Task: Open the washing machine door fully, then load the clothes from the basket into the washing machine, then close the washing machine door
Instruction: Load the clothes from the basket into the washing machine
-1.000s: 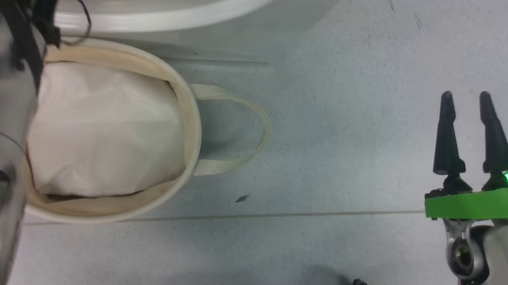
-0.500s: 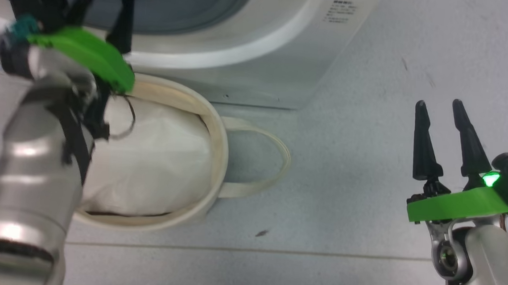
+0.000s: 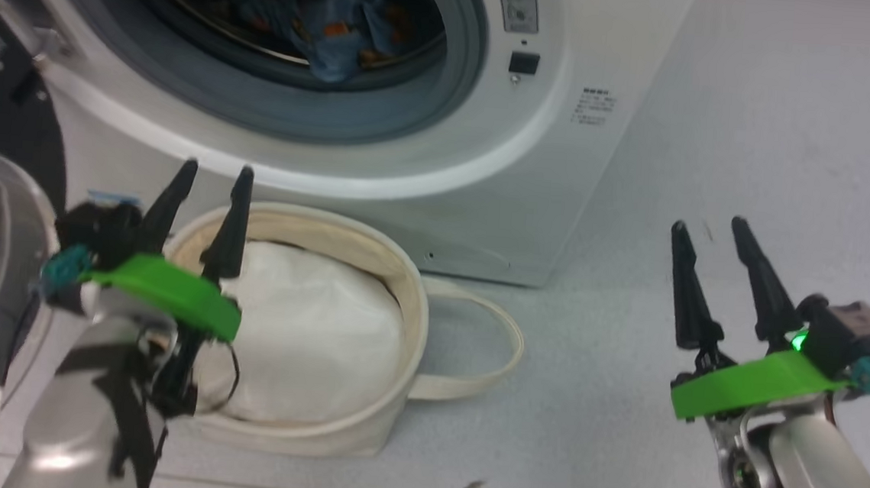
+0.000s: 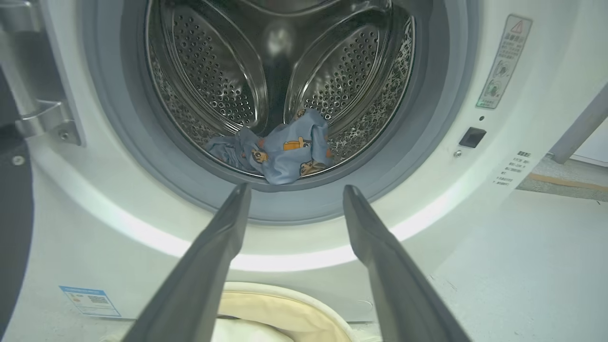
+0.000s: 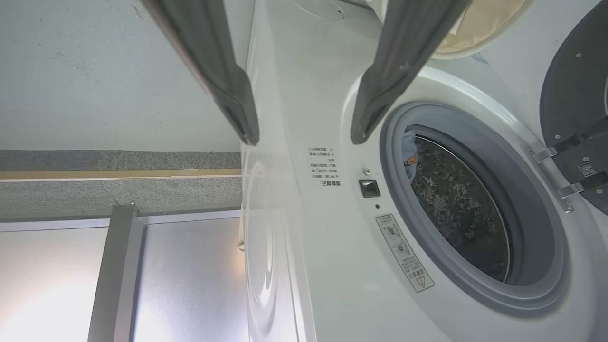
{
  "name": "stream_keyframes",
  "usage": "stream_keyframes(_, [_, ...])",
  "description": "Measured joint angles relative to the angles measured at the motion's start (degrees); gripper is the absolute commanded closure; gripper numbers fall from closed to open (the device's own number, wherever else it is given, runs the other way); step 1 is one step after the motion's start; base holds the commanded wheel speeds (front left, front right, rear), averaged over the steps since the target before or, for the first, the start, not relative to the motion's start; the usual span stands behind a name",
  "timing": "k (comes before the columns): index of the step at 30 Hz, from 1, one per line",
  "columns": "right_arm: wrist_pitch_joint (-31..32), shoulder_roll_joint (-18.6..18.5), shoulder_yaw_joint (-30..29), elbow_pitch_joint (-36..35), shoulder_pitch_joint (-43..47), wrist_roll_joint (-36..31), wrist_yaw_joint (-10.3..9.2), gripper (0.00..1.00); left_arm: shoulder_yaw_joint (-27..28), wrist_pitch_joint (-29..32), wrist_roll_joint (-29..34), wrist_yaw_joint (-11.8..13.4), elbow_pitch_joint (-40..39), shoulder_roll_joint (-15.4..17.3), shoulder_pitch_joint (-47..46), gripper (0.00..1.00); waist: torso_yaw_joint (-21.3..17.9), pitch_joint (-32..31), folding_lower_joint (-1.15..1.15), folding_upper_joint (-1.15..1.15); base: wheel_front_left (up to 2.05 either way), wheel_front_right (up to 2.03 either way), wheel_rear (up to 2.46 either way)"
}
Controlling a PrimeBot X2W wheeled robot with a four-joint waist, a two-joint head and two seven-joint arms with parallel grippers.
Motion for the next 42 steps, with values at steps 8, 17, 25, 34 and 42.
stream_keyframes(8, [0.0,-0.3,0.7,0.6,3.8,0.3,0.0,0.0,2.2,0.0,2.4,0.0,-9.8,0.1,14.5,0.0,2.7,-6.1,0.01,0.0,0.0,0.0,0.0])
stream_keyframes(17, [0.0,-1.3,-0.2,0.8,7.4,0.5,0.0,0.0,4.9,0.0,4.0,0.0,-13.6,0.1,18.8,0.0,5.3,-8.8,0.01,0.0,0.0,0.0,0.0])
stream_keyframes(25, [0.0,-1.3,-1.5,1.1,7.3,0.5,0.0,0.0,5.0,0.0,4.1,0.0,-15.0,0.2,19.2,0.0,5.8,-9.2,0.01,0.0,0.0,0.0,0.0])
stream_keyframes(34, [0.0,-1.2,-2.4,1.1,7.4,0.5,0.0,0.0,5.0,0.0,4.1,0.0,-15.1,0.2,19.2,0.0,5.4,-9.1,0.02,0.0,0.0,0.0,0.0])
stream_keyframes(42, [0.0,-1.1,-2.5,1.0,7.4,0.5,0.0,0.0,5.0,0.0,3.9,0.0,-15.4,0.3,19.2,0.0,5.1,-8.7,0.02,0.0,0.0,0.0,0.0])
